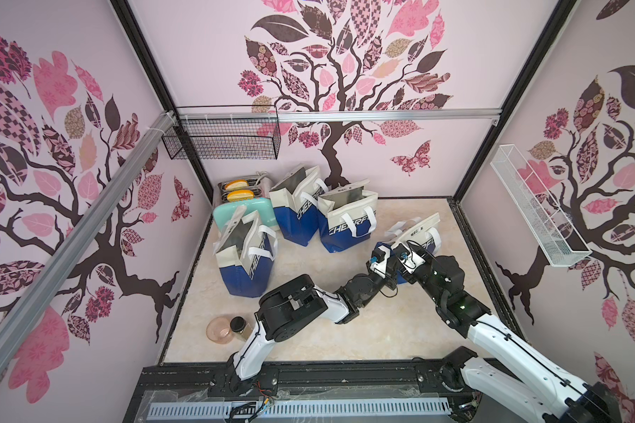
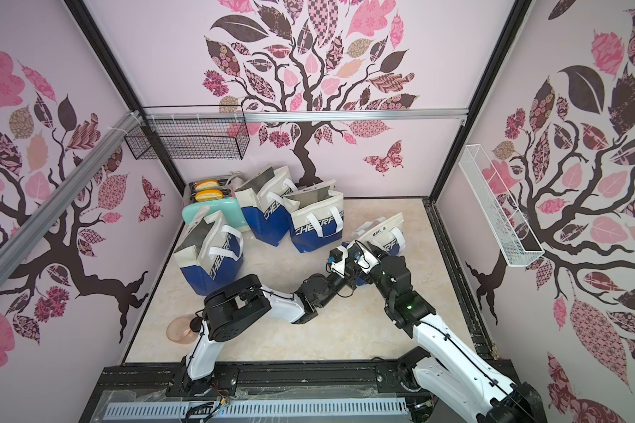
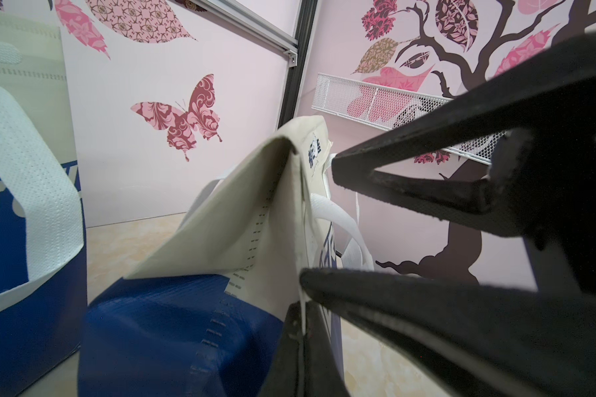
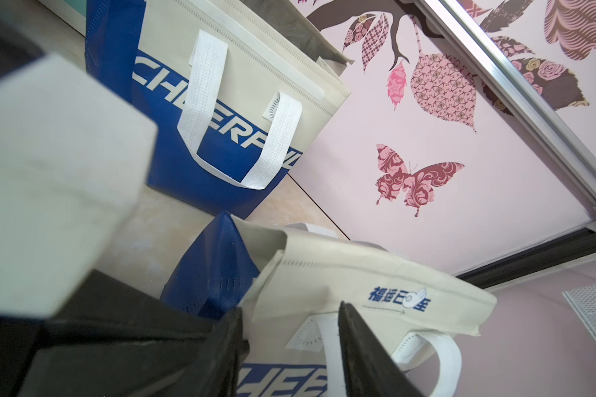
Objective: Open the takeout bag
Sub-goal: Open the takeout bag at the center of the board.
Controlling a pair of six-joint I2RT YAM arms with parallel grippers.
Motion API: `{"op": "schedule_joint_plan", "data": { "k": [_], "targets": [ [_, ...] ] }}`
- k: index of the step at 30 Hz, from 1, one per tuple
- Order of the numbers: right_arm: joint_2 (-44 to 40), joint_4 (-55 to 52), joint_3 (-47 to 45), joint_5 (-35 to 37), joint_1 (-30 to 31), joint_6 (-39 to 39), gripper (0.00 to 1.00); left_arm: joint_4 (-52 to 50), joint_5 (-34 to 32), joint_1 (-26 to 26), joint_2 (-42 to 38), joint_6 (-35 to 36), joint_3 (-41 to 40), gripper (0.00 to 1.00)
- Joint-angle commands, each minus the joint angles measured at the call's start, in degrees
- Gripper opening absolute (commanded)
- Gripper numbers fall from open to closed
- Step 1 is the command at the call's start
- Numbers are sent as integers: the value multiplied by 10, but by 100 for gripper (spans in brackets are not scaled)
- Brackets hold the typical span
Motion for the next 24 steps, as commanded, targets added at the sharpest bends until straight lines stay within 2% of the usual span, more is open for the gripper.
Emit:
{"op": "schedule_joint_plan", "data": {
  "k": [1,9,24],
  "targets": [
    [6,20,16,21,5,6,46,18,3,-4,-13,14,-4,0],
    [9,42,17,40,10,16,40,18,3,-5,-15,18,-7,0],
    [30,59,20,29,31,3,44,18,3,-7,-17,27,-7,0]
  ]
}}
